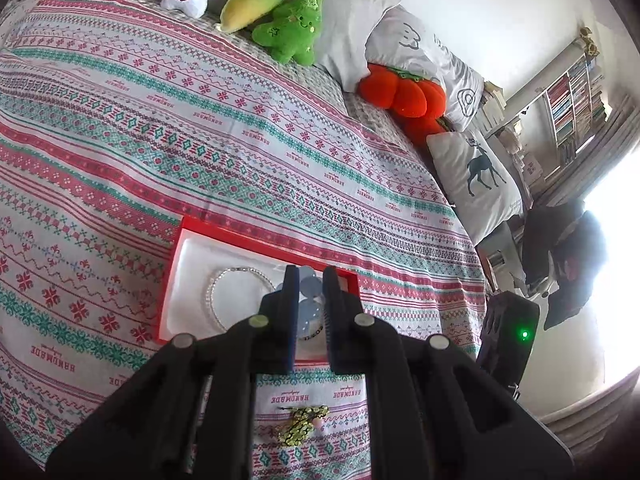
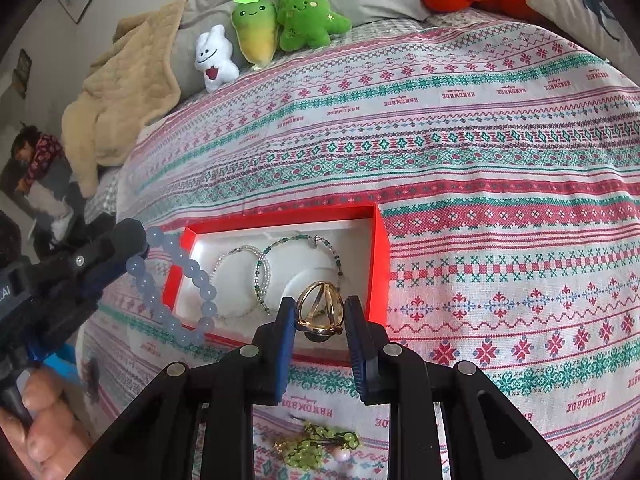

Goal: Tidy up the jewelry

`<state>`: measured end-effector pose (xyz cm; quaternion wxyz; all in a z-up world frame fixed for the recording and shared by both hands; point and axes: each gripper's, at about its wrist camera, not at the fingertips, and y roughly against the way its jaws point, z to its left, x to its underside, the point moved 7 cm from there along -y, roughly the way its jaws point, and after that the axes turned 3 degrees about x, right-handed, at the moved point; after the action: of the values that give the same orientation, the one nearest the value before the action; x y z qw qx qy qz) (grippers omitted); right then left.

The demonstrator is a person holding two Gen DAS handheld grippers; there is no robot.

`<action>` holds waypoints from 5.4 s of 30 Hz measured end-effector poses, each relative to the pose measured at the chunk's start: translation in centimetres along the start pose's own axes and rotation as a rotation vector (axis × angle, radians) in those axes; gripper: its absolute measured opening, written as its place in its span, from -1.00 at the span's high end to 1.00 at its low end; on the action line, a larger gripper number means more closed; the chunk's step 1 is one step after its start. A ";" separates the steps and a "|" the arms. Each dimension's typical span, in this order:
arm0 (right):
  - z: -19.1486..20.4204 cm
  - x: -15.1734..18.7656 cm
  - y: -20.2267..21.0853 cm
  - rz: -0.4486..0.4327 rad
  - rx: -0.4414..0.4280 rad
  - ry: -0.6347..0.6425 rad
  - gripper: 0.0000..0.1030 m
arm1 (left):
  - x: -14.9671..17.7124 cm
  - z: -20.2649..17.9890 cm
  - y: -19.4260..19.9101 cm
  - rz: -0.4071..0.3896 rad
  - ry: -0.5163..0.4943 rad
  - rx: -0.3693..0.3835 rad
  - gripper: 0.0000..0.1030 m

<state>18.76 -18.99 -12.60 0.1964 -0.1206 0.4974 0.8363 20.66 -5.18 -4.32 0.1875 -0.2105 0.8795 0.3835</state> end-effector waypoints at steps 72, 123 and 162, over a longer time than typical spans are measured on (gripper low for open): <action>-3.2 4.9 4.0 0.072 0.050 0.005 0.37 | 12.0 5.2 -2.4 0.314 -0.105 -0.426 0.55; 4.4 5.4 5.5 0.029 -0.266 0.136 0.89 | 9.2 6.3 1.7 0.201 -0.017 -0.363 0.55; 3.4 -0.6 7.5 -0.141 -0.298 -0.012 0.89 | 2.9 1.9 1.4 0.043 0.021 -0.188 0.55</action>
<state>15.87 -19.35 -4.83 0.2375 -0.1778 0.3572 0.8857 17.81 -3.60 -6.13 0.1497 -0.2121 0.8458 0.4660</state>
